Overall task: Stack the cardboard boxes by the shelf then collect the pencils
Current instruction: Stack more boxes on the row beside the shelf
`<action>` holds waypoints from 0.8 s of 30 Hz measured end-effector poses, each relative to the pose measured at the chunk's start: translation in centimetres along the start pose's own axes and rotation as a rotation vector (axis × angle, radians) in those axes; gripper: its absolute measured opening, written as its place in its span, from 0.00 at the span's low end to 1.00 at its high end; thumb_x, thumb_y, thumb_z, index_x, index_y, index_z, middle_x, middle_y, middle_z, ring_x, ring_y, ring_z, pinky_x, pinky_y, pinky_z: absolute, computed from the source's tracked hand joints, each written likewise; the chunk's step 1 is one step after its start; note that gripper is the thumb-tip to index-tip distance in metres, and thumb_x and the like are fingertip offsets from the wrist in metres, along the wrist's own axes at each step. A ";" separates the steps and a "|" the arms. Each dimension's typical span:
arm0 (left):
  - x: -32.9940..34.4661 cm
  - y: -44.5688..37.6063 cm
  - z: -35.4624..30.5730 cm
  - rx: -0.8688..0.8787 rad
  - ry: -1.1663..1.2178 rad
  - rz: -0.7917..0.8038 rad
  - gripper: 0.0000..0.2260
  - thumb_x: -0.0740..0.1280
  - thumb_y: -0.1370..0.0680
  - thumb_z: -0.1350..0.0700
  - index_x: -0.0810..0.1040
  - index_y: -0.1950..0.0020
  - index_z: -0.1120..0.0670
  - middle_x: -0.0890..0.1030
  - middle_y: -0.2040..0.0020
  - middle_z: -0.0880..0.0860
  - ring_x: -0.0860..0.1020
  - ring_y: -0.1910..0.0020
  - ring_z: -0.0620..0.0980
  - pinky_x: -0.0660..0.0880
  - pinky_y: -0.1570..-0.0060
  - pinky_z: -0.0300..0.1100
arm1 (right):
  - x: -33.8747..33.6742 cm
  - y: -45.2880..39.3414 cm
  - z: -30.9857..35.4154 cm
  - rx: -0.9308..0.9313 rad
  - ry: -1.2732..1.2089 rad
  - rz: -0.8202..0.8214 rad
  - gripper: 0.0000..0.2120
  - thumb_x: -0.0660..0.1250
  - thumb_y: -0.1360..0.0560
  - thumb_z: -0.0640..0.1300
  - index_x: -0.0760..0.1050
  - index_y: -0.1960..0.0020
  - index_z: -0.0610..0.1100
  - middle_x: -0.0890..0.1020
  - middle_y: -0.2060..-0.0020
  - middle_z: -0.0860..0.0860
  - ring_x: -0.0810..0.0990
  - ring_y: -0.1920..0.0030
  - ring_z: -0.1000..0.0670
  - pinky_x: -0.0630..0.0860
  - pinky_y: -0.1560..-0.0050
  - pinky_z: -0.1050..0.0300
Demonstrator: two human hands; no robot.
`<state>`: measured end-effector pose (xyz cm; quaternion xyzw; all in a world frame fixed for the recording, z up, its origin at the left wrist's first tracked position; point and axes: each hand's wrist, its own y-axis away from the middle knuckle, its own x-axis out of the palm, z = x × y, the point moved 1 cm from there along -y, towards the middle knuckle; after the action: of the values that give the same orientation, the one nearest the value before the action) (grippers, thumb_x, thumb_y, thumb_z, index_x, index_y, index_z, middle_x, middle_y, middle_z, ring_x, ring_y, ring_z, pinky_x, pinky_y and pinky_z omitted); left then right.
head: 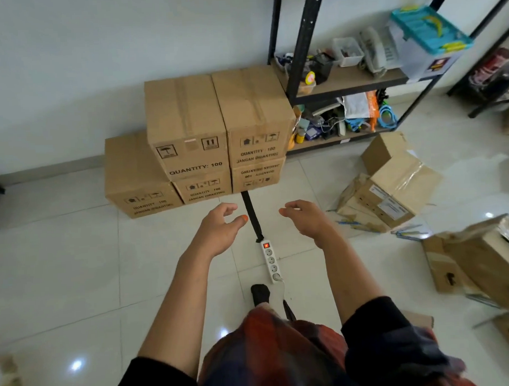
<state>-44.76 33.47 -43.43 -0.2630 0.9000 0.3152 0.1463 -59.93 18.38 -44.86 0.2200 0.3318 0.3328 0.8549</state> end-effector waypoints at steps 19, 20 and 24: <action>6.7 9.4 2.5 0.022 -0.066 0.100 0.20 0.66 0.21 0.48 0.71 0.30 0.49 0.71 0.30 0.50 0.70 0.31 0.50 0.65 0.41 0.42 | -1.1 10.4 -9.0 0.036 0.011 0.013 0.21 0.68 0.23 0.53 0.74 0.33 0.47 0.76 0.37 0.48 0.75 0.41 0.48 0.70 0.43 0.55; 7.2 9.5 2.1 0.030 -0.068 0.103 0.20 0.66 0.21 0.48 0.71 0.30 0.49 0.71 0.30 0.50 0.70 0.32 0.50 0.65 0.41 0.42 | -1.8 10.5 -9.4 0.036 0.002 0.007 0.20 0.68 0.23 0.53 0.74 0.33 0.48 0.76 0.38 0.48 0.75 0.41 0.48 0.71 0.42 0.54; 10.0 9.7 0.2 0.049 -0.073 0.117 0.20 0.67 0.21 0.47 0.71 0.30 0.49 0.72 0.30 0.50 0.71 0.34 0.49 0.66 0.41 0.42 | -5.1 11.3 -11.7 0.040 -0.020 -0.025 0.20 0.68 0.23 0.54 0.74 0.34 0.49 0.77 0.42 0.48 0.76 0.43 0.47 0.72 0.38 0.50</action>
<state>-58.40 36.24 -43.10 -0.1946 0.9155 0.3103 0.1667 -75.91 24.25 -44.02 0.2361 0.3323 0.3132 0.8577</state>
